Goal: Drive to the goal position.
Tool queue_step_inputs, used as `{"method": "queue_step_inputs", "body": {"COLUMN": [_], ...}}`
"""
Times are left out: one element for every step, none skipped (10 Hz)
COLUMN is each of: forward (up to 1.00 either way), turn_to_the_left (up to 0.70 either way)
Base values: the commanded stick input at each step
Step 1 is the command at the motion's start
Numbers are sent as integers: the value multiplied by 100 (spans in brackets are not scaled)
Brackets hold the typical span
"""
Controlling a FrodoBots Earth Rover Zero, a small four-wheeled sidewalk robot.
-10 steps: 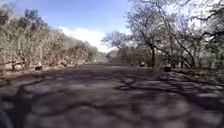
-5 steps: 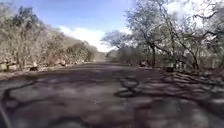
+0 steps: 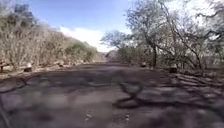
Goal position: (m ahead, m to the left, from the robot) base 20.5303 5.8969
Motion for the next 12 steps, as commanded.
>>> {"method": "queue_step_inputs", "body": {"forward": [70, 70, 70, 70, 70, 70, 70, 70, 70, 70, 70, 70], "turn_to_the_left": [0, 0, 0, 17, 6, 0, 0, 0, 0, 0, 0, 0]}}
